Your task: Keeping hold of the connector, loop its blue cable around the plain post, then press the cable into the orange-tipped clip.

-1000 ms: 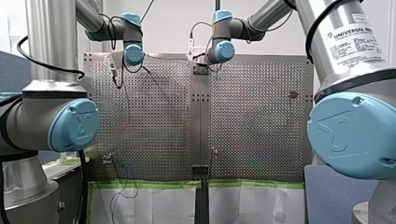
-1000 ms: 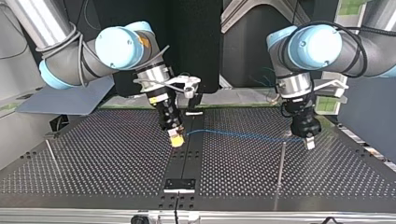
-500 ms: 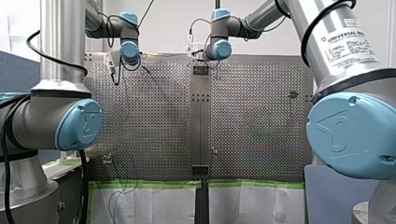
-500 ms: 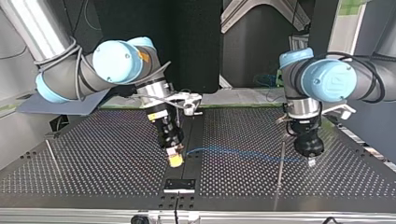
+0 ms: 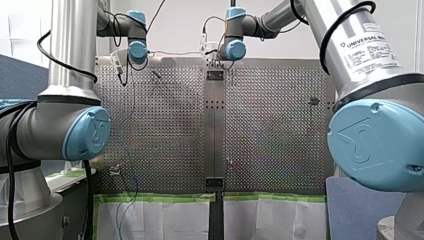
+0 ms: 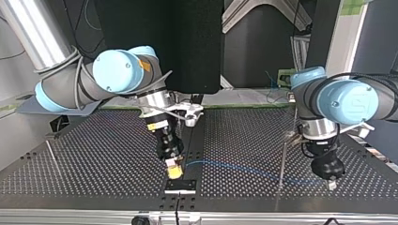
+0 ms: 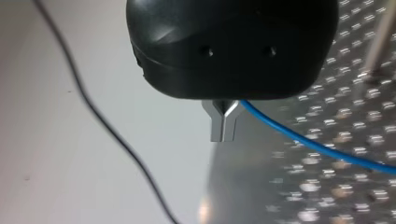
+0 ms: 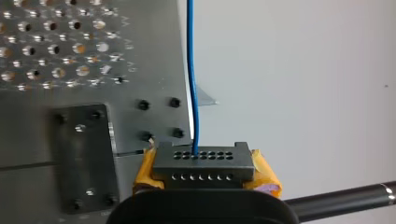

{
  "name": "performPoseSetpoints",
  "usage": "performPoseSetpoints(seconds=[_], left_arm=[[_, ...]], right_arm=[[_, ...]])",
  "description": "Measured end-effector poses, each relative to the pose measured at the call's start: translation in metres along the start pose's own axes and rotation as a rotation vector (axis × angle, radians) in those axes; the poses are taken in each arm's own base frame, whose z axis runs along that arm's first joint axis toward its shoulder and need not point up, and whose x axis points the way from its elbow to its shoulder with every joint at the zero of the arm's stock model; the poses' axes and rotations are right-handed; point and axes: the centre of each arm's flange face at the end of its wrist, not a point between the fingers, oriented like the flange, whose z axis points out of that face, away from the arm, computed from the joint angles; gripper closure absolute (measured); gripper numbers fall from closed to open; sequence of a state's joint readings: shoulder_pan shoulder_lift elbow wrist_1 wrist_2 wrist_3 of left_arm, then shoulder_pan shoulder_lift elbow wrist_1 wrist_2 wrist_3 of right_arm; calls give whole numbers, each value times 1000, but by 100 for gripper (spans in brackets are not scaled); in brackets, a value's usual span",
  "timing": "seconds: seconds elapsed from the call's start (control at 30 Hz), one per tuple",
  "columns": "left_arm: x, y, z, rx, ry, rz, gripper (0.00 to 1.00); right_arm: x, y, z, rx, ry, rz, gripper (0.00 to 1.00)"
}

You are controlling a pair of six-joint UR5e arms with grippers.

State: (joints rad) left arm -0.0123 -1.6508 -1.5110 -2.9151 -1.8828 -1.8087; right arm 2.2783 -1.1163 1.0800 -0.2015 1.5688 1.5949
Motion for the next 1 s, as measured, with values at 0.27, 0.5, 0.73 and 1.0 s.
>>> performPoseSetpoints(seconds=[0.27,0.5,0.73,1.0], left_arm=[[-14,-2,9,11,-48,-21,100],[16,6,5,21,-21,-27,100],[57,10,7,30,52,-11,100],[98,14,14,35,121,-14,100]], right_arm=[[-32,-4,2,2,-60,-15,100],[-44,-3,3,2,-83,-16,100],[-64,-5,3,1,-124,-22,100],[-95,-3,3,-29,-182,-43,100]])
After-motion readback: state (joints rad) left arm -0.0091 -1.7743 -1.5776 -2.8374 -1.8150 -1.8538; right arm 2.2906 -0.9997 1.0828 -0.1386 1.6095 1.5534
